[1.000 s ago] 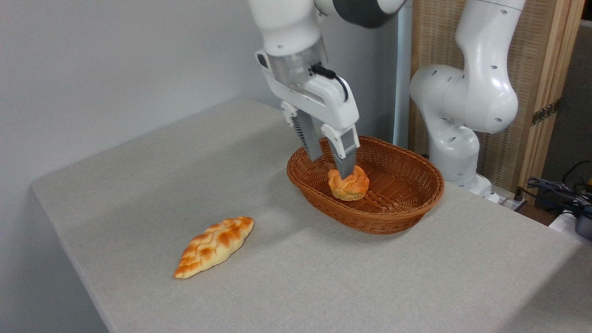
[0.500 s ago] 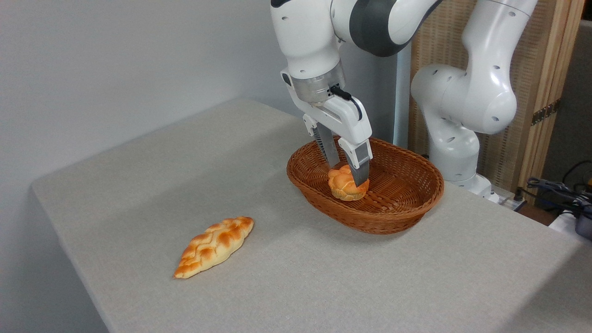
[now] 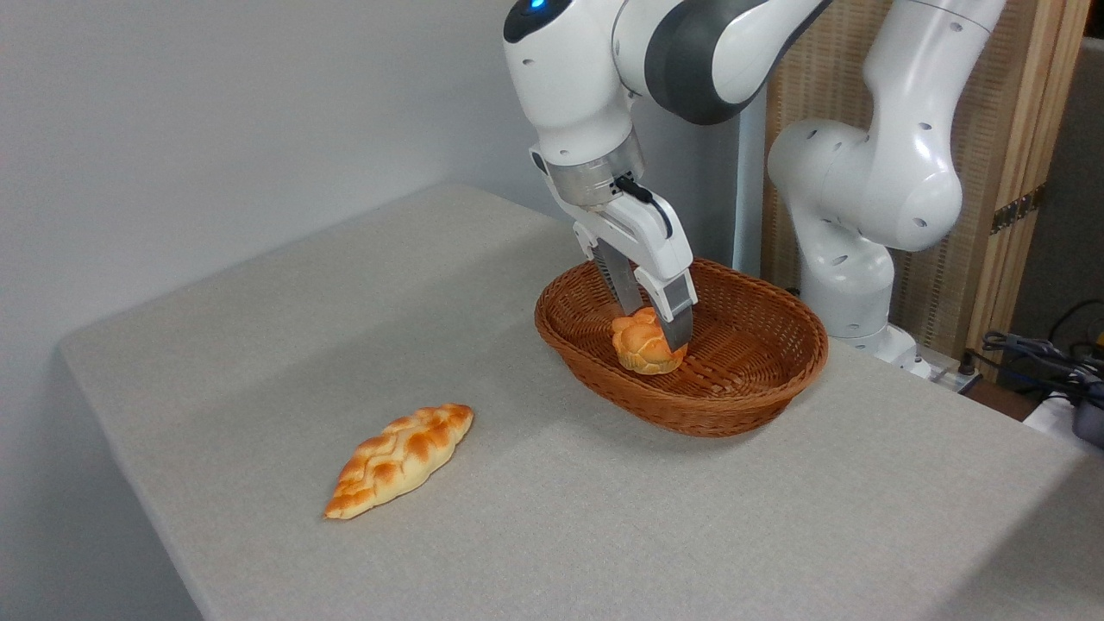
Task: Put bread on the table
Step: 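Close the gripper fingers around the round bun in the basket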
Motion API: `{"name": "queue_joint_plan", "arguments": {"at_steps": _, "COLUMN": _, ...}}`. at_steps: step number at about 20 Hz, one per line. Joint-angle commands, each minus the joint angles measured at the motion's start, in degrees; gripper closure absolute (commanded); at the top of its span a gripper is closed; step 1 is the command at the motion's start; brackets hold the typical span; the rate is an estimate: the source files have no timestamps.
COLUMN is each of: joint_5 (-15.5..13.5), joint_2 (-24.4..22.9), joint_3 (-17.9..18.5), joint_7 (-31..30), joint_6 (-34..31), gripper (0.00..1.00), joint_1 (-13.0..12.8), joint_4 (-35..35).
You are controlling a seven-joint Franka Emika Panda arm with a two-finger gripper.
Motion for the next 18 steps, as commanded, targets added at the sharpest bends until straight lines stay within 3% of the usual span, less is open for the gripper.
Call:
{"name": "queue_joint_plan", "arguments": {"at_steps": 1, "joint_5": 0.6, "joint_2": -0.9, "joint_3": 0.5, "joint_7": 0.0, "joint_6": 1.2, "gripper": 0.00, "joint_1": -1.3, "joint_4": -0.9}}
{"name": "queue_joint_plan", "arguments": {"at_steps": 16, "joint_5": 0.7, "joint_2": -0.6, "joint_3": 0.5, "joint_7": -0.2, "joint_6": 4.7, "gripper": 0.00, "joint_1": -2.9, "joint_4": -3.9}}
{"name": "queue_joint_plan", "arguments": {"at_steps": 18, "joint_5": 0.7, "joint_2": -0.6, "joint_3": 0.5, "joint_7": -0.2, "joint_6": 4.7, "gripper": 0.05, "joint_1": -2.8, "joint_4": -4.0}}
